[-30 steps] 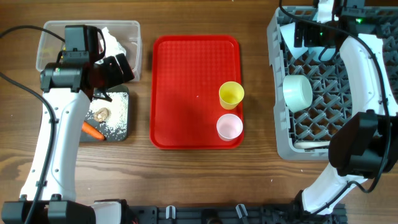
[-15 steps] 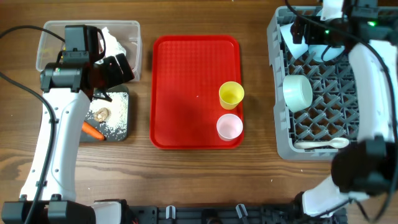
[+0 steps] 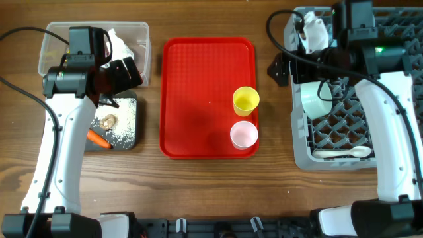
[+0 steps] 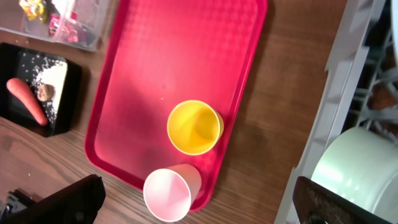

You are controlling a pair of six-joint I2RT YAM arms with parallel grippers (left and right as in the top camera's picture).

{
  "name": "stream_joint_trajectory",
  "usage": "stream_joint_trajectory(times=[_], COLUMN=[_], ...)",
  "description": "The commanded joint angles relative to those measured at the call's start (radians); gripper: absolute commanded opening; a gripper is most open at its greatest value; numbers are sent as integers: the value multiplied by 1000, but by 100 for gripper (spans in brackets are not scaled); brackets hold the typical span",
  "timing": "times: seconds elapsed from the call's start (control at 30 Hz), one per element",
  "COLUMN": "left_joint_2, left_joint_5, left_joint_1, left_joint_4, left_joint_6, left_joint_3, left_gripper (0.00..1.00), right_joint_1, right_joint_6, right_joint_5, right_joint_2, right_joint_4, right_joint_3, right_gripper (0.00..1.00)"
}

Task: Sort waste into correct bins and load items into the dishwasher rack
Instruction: 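Reach the left gripper to the yellow cup and grasp it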

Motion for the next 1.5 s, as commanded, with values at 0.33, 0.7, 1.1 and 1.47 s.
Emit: stream_joint_trajectory(times=[0.33,0.7,1.1,1.47], left_joint_2=[2,2,2,2], left_joint_5=[5,93,405,246], left_joint_1=[6,6,-100,-431], left_joint_4=[20,52,176,328], left_joint_6=[-9,-10,-5,29], left_joint_3=[-3,-3,-3,-3], left_gripper=[100,100,100,100], right_joint_1=[-10,-136,-174,-174], right_joint_6=[16,98,113,168], right_joint_5=[71,216,282,318], right_joint_2=[-58,-291,-534,-631], right_joint_4=[-6,-10,-21,-159], right_joint_3=[-10,-10,-10,-10], right_gripper=[100,100,100,100])
